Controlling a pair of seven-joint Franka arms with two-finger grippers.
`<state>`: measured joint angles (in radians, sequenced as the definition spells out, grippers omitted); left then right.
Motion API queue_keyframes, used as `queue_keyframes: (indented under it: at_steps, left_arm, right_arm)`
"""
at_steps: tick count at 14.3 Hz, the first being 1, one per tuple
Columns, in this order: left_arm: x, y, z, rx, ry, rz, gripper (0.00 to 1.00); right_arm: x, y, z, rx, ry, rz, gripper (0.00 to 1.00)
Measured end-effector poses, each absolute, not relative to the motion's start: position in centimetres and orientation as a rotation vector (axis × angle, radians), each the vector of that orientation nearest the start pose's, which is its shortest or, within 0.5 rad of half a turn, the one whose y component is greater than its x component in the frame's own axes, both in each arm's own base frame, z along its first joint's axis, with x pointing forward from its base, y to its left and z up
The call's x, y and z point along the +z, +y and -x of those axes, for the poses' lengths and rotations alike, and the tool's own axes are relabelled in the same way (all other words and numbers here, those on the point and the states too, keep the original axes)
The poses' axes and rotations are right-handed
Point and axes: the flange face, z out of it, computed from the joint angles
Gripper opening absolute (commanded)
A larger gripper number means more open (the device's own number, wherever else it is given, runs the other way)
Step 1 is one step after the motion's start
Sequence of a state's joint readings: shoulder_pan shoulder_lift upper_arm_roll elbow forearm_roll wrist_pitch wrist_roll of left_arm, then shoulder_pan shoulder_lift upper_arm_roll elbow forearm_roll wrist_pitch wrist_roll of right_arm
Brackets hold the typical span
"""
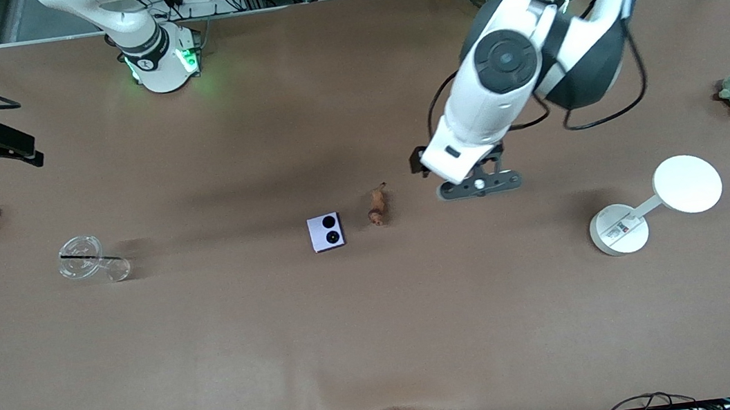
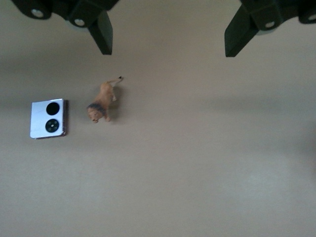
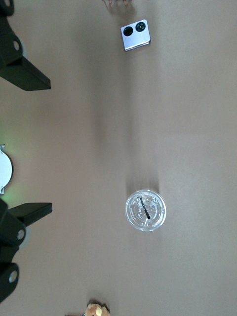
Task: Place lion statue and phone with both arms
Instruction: 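Lower the left gripper over the lion while the right gripper reaches the phone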
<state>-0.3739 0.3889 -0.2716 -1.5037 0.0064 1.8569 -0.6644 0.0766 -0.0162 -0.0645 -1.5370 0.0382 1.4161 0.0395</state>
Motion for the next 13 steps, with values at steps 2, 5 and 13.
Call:
queue_keyframes:
  at_steps: [2, 5, 13]
  left_arm:
    - [43.1, -40.3, -55.2, 0.117, -0.022, 3.219, 1.00]
    - [39.6, -43.3, -55.7, 0.070, -0.036, 3.261, 1.00]
    - [29.0, -51.6, -53.2, -0.032, 0.078, 3.228, 1.00]
  right_arm:
    - [63.0, 1.3, -53.7, 0.184, 0.033, 3.092, 1.00]
    - [61.5, 2.1, -54.5, 0.224, 0.013, 3.086, 1.00]
    - [55.2, 2.0, -57.2, 0.398, 0.028, 3.078, 1.00]
